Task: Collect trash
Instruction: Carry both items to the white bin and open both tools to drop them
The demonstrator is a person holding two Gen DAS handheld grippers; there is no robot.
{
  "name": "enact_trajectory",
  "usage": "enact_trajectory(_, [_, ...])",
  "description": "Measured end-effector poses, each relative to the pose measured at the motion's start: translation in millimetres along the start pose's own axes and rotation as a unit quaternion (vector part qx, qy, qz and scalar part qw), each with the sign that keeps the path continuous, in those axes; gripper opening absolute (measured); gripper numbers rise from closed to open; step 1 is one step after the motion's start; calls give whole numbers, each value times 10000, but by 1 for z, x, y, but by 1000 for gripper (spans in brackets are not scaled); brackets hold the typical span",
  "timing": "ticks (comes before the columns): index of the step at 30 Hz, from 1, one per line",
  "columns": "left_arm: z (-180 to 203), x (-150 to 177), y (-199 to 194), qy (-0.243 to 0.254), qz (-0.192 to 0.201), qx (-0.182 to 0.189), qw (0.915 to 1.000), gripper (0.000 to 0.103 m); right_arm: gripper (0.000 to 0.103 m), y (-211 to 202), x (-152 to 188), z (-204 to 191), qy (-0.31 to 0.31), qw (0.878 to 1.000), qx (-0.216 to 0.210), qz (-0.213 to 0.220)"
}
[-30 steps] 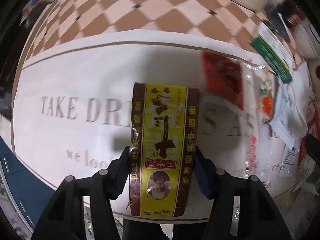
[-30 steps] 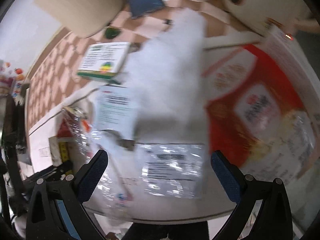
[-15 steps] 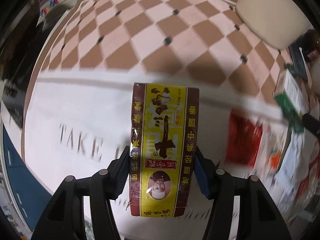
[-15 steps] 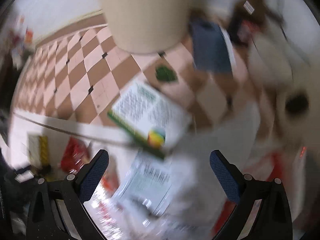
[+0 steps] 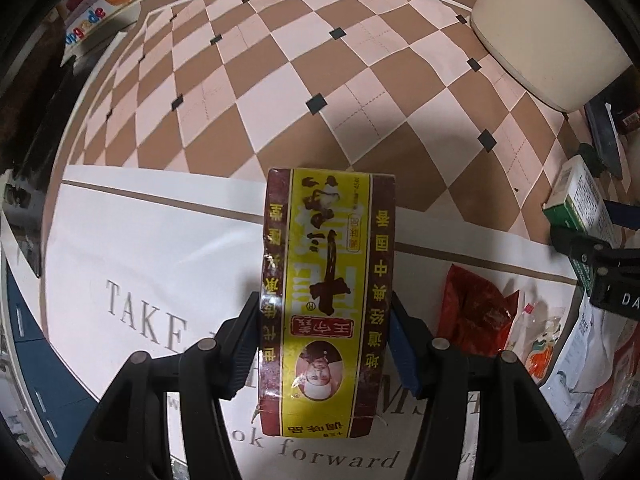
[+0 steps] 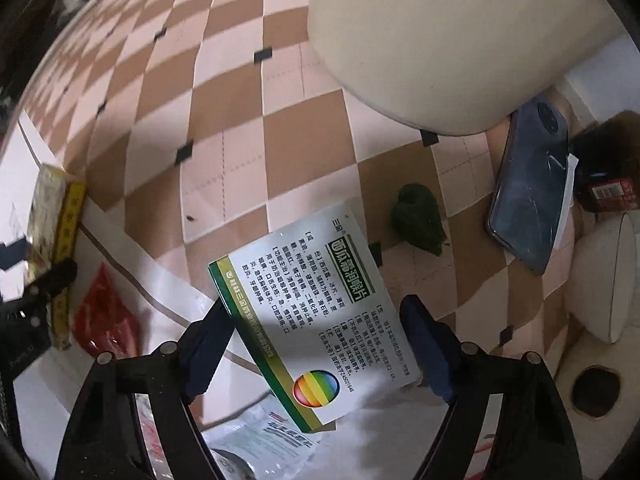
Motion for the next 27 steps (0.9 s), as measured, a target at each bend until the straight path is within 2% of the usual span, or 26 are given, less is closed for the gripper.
enact_trajectory(5, [-3,-1,-28,5,185,-148,9997,55,83,-14,12,10,382,9983,-326,311])
enact_trajectory(9, [4,0,-28,64,420,-224,9988,55,82,-37,20,22,818,9932,-551,612])
enact_trajectory(16, [26,-18,-82,410,1118,-199,9927,55,81,-89,42,44,1548,9768,-829,1226])
enact_trajectory(21, [45,-33,-128,926,1666,71,9816,55,81,-146,64,75,2219,9539,-925,1794])
enact_trajectory(25, [78,-30,-166,1598,2044,477,9646,55,81,-188,95,90,2821,9309,-823,2171])
enact_trajectory(27, [99,-19,-177,1998,2113,743,9539,55,81,-207,121,94,3236,9137,-732,2348])
Point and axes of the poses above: each gripper's, at about its wrist camera, not at the fingertips, and y roughly the way its jaws point, z to its right, x to its underside, the point moved 9 cm from there along y, roughly the way its jaws point, and after that the axes turned 4 degrees about y, right-handed, at the moved point
